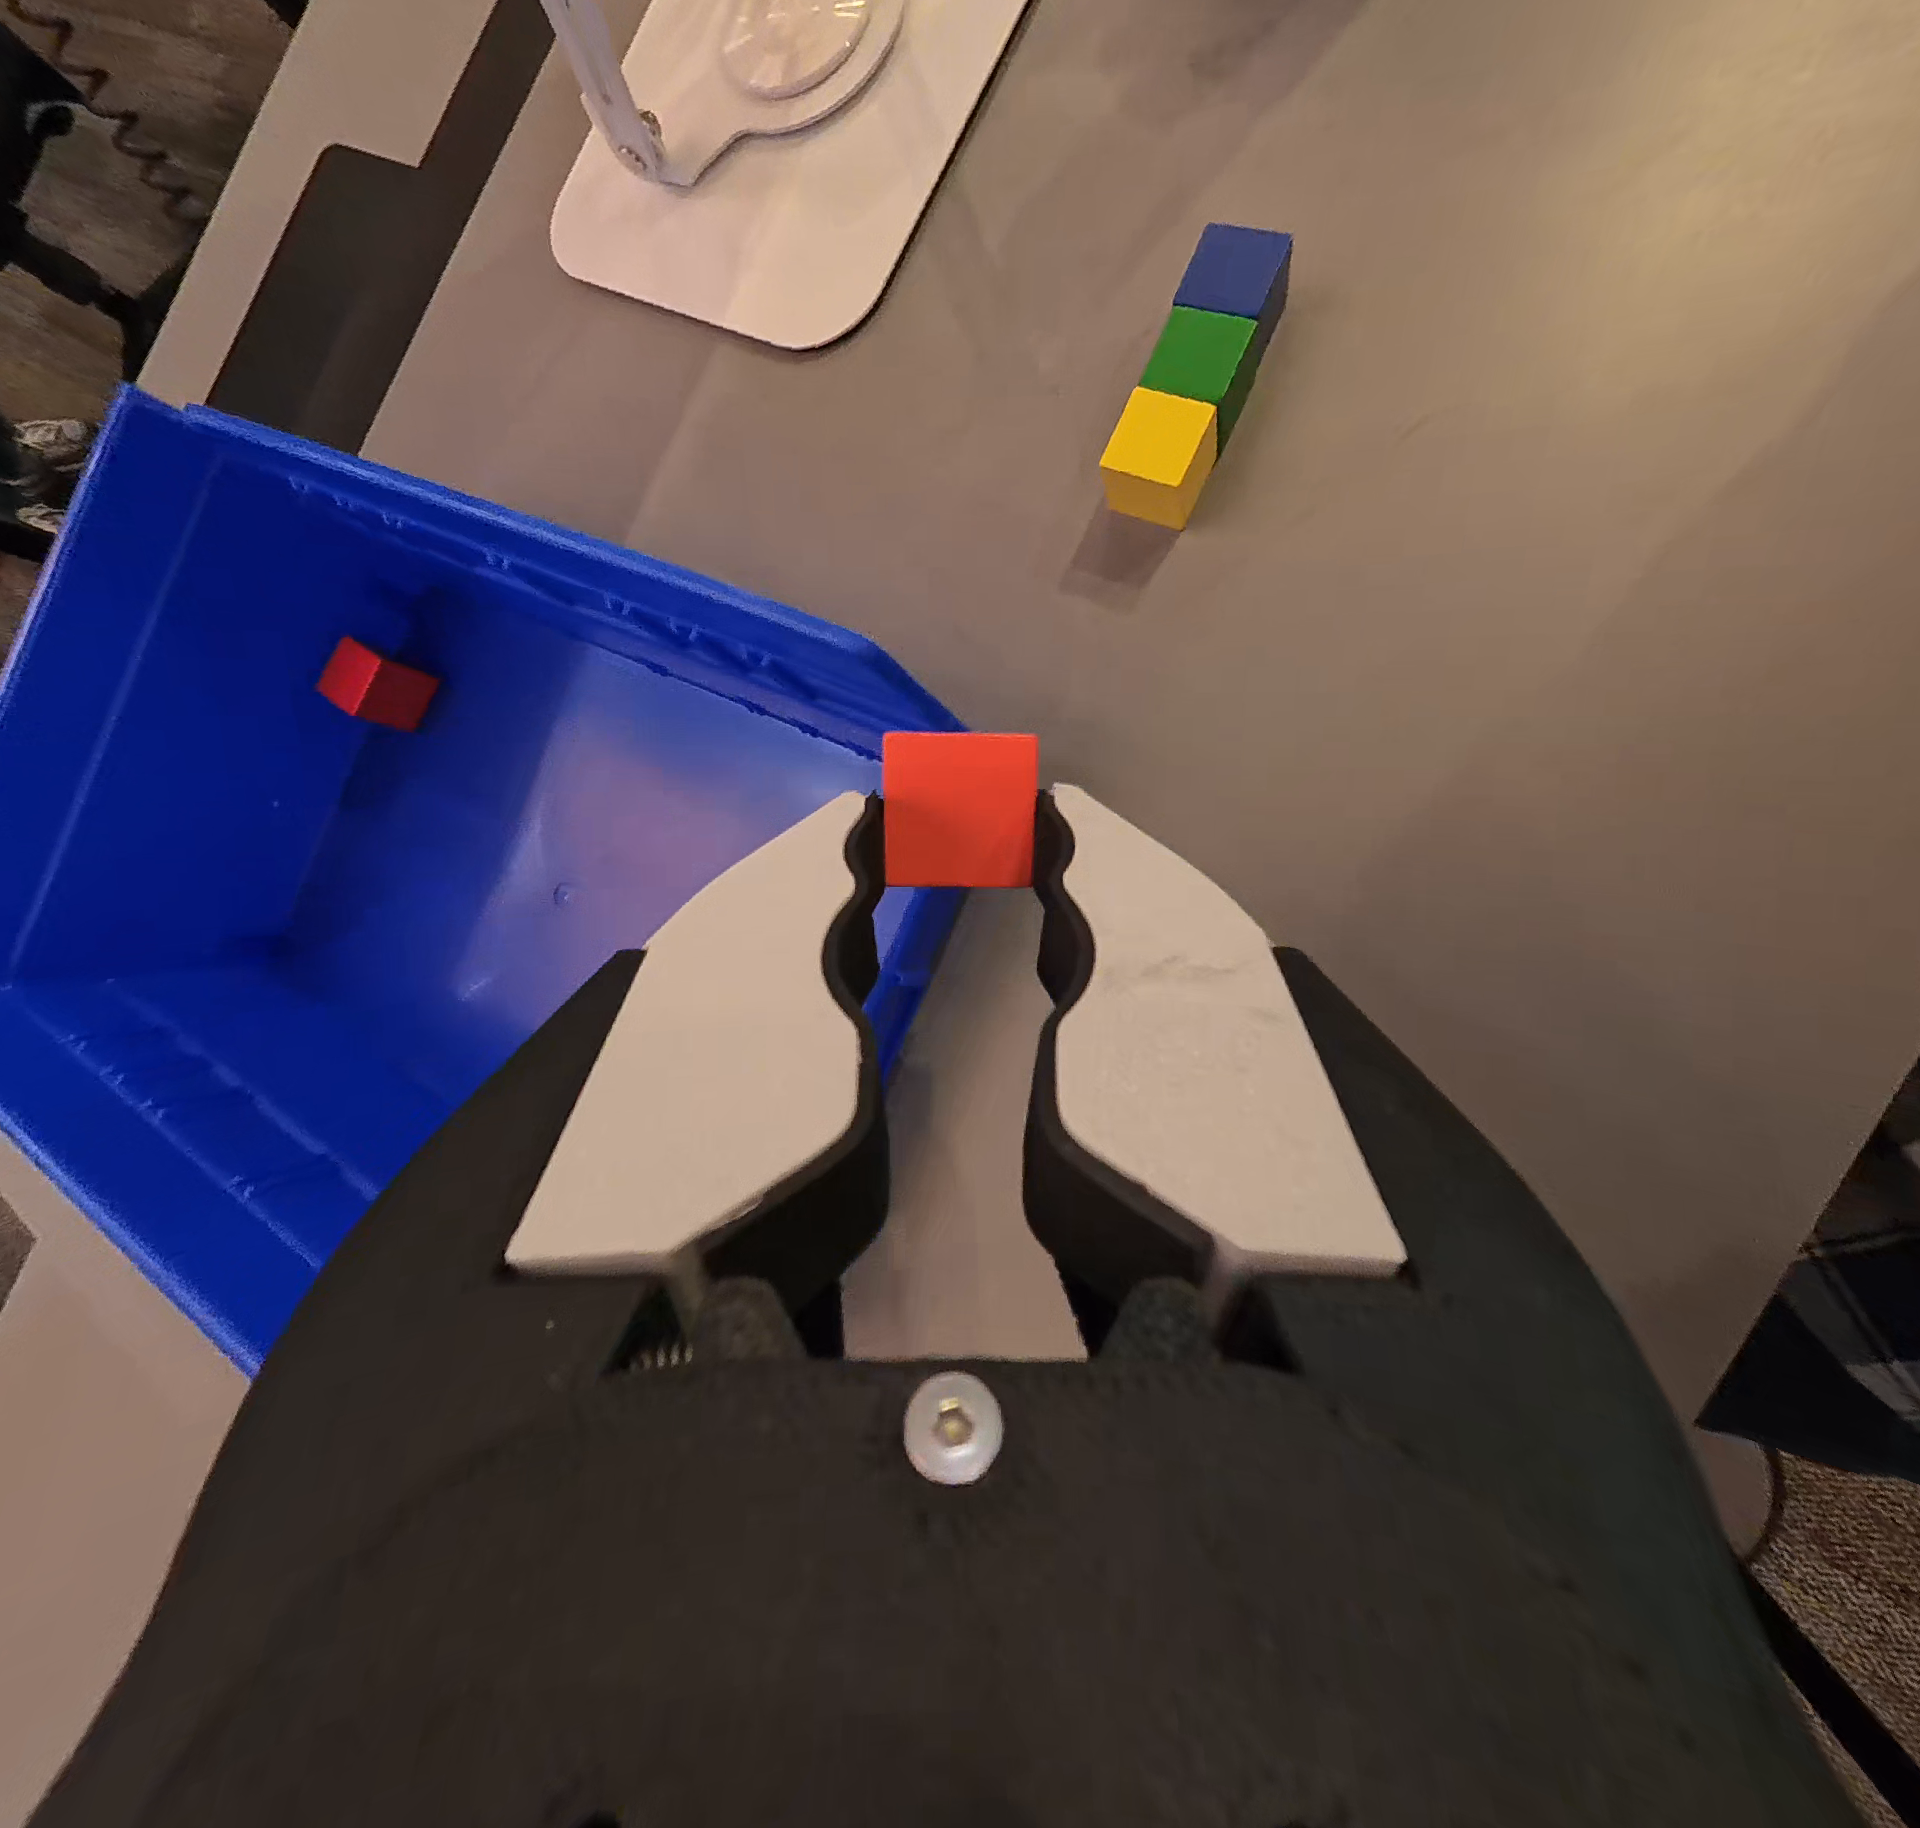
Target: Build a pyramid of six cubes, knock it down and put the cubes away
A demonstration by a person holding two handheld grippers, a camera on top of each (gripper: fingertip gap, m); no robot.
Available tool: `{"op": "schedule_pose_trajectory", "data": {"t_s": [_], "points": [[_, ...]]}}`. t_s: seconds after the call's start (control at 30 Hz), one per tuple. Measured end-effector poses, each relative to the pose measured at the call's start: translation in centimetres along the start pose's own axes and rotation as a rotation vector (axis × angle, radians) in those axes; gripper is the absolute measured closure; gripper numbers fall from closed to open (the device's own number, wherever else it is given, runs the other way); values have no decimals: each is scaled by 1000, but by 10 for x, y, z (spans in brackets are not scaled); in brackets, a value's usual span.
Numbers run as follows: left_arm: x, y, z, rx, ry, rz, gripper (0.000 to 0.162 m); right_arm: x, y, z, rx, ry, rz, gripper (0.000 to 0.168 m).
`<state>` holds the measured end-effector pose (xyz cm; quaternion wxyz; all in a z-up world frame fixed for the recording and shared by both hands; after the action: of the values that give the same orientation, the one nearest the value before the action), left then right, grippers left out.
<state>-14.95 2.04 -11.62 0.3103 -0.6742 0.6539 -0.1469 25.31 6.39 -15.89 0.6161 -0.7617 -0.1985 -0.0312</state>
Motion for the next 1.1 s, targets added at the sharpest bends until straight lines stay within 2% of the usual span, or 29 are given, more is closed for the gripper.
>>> {"op": "schedule_pose_trajectory", "data": {"t_s": [0.03,0.13,0.3,0.47,0.6,0.83,1.1], "points": [[0,1,0,-5,-3,0,135,0,0,0,0,0,-1,80],[-10,5,-4,-11,-29,-13,135,0,0,0,3,0,5,80],[-52,23,-11,-60,-83,-36,135,1,0,-1,0,4,5,80],[-93,35,-8,-81,-63,-64,135,4,1,-2,0,14,12,80],[-106,40,12,-118,4,-64,135,4,2,-1,-4,16,6,80],[-108,52,68,-249,126,-37,135,4,2,-1,-8,15,4,81],[-113,61,95,-265,186,-57,135,3,3,0,-19,6,-1,81]]}}
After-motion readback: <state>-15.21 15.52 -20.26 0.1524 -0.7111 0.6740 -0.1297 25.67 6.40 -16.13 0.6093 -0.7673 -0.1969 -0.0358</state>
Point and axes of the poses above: each gripper's, where its closed fingertips meet, z out along the fingers, y out of its underside, x = y × z across the jaws, the point moved 2 cm from there along -z, back along the fingers, and after that the axes turned 7 degrees about y, right-handed, at the moved point
